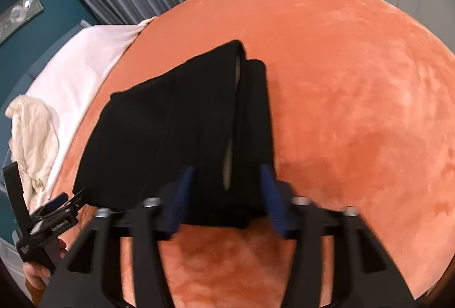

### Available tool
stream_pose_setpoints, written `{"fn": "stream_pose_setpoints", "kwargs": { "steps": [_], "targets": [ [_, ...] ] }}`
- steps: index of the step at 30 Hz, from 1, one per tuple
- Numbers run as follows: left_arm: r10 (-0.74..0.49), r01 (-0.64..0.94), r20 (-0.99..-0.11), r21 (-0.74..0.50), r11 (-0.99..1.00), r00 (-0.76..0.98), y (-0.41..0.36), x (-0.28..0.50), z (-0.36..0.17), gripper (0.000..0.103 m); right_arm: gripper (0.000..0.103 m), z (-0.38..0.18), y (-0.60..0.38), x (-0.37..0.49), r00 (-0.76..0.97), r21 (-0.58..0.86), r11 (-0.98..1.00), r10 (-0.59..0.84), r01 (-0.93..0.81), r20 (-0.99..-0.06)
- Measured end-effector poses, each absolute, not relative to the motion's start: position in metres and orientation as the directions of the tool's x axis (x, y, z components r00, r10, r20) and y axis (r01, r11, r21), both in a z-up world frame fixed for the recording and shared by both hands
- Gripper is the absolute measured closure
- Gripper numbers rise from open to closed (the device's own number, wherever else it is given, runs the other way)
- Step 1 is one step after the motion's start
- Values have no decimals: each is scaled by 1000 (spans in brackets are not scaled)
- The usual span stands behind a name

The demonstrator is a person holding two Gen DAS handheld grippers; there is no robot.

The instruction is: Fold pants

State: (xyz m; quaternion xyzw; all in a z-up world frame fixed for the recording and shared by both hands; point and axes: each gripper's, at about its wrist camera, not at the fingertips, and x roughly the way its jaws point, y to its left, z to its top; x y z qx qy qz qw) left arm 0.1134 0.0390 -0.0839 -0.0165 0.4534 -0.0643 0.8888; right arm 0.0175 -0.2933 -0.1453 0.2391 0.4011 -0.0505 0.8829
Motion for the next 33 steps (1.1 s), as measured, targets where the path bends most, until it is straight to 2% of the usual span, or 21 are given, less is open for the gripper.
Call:
{"fn": "stream_pose_setpoints", "kwargs": {
  "steps": [2, 3, 5, 8, 11, 13, 16, 18, 20, 24, 28, 29, 30, 31, 33],
  "targets": [
    [-198, 75, -801, -189, 979, 565, 61, 118, -77, 5, 23, -136, -305, 3, 708, 416, 858, 93, 300, -700],
    [-256, 45, -795, -277, 960, 550, 79, 125, -77, 5, 17, -133, -311, -2, 718, 421, 852, 79, 311, -692],
    [-332, -19, -782, -401, 916, 528, 104, 138, -82, 5, 15, -134, -327, -5, 716, 443, 837, 93, 320, -692],
    [-427, -113, -777, -529, 841, 461, 126, 162, -104, 5, 15, -152, -349, 4, 701, 582, 752, 232, 311, -674],
    [-444, -130, -794, -534, 835, 415, 118, 176, -119, 5, 13, -176, -352, 19, 693, 707, 651, 374, 277, -616],
    [-421, -75, -797, -497, 864, 432, 102, 179, -116, 6, 13, -177, -344, 30, 690, 699, 670, 385, 249, -614],
    [-476, 7, -796, -511, 860, 373, 75, 186, -122, 6, 13, -179, -332, 48, 676, 708, 674, 423, 211, -604],
    [-435, 33, -814, -459, 888, 386, 58, 186, -122, 6, 9, -179, -321, 57, 662, 711, 680, 452, 178, -598],
    [-433, 94, -817, -431, 897, 381, 39, 187, -122, 6, 5, -179, -310, 64, 658, 685, 707, 433, 177, -616],
    [-382, 128, -836, -361, 924, 394, 13, 186, -123, 5, 5, -181, -288, 74, 648, 576, 797, 344, 181, -679],
    [-393, 123, -832, -376, 918, 391, 18, 188, -123, 7, 5, -184, -278, 80, 663, 511, 833, 261, 212, -701],
    [-391, 129, -830, -371, 920, 397, 20, 187, -121, 13, 5, -184, -276, 81, 669, 505, 832, 243, 229, -703],
    [-388, 134, -828, -367, 921, 405, 22, 186, -119, 27, 5, -184, -273, 82, 670, 503, 830, 232, 242, -705],
    [-386, 140, -822, -361, 922, 418, 24, 180, -116, 33, 7, -183, -272, 83, 671, 500, 829, 224, 251, -707],
    [-372, 148, -817, -342, 928, 440, 23, 178, -108, 58, 40, -183, -276, 82, 679, 521, 814, 232, 257, -697]
  ]
}}
